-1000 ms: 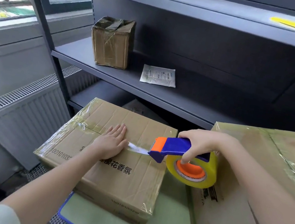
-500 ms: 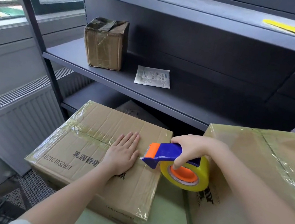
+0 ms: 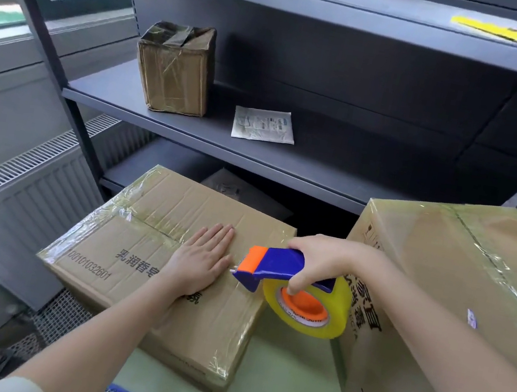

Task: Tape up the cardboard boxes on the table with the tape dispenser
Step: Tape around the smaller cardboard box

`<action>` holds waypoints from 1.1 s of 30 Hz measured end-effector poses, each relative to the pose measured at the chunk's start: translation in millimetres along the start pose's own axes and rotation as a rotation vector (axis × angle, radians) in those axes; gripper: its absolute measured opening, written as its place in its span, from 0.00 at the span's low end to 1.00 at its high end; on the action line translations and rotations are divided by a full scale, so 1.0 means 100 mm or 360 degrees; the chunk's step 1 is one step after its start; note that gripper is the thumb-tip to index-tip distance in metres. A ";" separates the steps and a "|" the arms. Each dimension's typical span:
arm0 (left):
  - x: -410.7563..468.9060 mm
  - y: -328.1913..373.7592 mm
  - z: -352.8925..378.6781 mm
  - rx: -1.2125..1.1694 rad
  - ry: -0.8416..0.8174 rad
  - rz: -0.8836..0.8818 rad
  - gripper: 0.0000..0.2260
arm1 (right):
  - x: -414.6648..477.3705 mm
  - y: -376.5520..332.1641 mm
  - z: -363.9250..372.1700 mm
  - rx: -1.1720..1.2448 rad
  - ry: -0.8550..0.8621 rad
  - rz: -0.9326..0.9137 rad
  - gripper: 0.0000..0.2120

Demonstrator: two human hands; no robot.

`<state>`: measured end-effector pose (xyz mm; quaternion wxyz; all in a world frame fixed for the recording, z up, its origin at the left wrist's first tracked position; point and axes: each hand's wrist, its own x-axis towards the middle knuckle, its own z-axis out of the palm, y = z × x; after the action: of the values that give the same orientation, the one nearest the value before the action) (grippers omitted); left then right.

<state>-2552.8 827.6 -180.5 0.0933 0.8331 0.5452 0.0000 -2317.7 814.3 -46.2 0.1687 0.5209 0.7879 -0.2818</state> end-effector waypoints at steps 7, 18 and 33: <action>0.00 0.04 0.02 0.0011 0.0014 -0.0004 0.52 | -0.38 0.26 0.15 0.0118 -0.0047 0.0141 0.23; -0.03 0.08 -0.01 0.0054 -0.0002 -0.0013 0.52 | -0.70 0.50 0.19 0.0164 -0.0110 0.0221 0.21; 0.11 0.72 -0.07 0.0049 -0.0122 -0.0075 0.37 | -0.50 0.42 0.38 -0.0138 -0.0221 0.0259 0.26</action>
<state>-2484.0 810.4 -163.7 0.1014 0.8208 0.5605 -0.0425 -2260.4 767.2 -59.3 0.2676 0.5545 0.7409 -0.2684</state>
